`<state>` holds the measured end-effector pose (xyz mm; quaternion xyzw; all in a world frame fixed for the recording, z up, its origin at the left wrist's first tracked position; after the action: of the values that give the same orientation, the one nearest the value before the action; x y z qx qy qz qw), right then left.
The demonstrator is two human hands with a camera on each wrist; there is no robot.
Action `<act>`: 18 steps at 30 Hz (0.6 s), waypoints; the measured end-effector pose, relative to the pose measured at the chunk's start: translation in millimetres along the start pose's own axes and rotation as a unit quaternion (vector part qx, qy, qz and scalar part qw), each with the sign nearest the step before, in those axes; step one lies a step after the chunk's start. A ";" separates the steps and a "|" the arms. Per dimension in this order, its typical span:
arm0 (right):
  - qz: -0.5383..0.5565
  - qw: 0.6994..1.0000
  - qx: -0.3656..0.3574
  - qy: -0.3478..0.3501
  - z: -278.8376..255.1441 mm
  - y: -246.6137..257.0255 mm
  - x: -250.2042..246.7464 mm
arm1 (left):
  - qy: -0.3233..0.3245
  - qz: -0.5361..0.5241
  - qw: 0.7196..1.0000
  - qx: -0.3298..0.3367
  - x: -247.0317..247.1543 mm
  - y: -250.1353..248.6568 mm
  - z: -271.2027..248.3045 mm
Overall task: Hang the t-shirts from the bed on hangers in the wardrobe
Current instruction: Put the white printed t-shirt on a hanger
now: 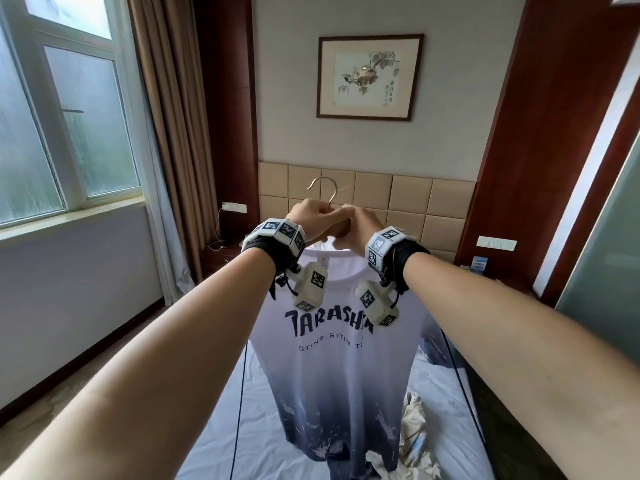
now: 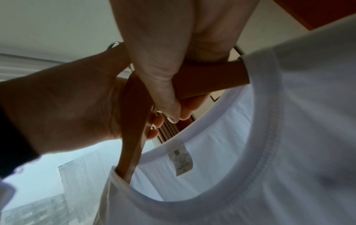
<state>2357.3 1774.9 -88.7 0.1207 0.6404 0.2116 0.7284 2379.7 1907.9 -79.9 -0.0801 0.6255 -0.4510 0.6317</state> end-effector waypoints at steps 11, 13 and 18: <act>0.080 0.989 -0.056 0.112 -3.5 -5.3 -6.9 | -0.111 0.006 0.992 -0.064 -4.8 5.8 -9.2; 0.066 0.987 -0.025 0.147 -2.8 -19.4 -14.1 | -0.125 0.016 0.989 -0.074 -10.6 14.0 -13.1; 0.017 0.982 0.054 0.181 5.7 -67.9 -7.9 | -0.160 -0.010 0.982 -0.096 -23.3 29.5 -22.7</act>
<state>2372.6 1711.9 -111.2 0.1307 0.7703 0.2073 0.5887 2378.4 1951.1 -87.5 -0.2175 0.5556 -0.3768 0.7085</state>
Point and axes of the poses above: each hand's wrist, its own z-axis towards the middle knuckle, its own x-axis out of the palm, y = z × x, the point moved 3 cm from there along z, towards the middle knuckle, and after that the axes turned 12 degrees about y, right-handed, at the moved point
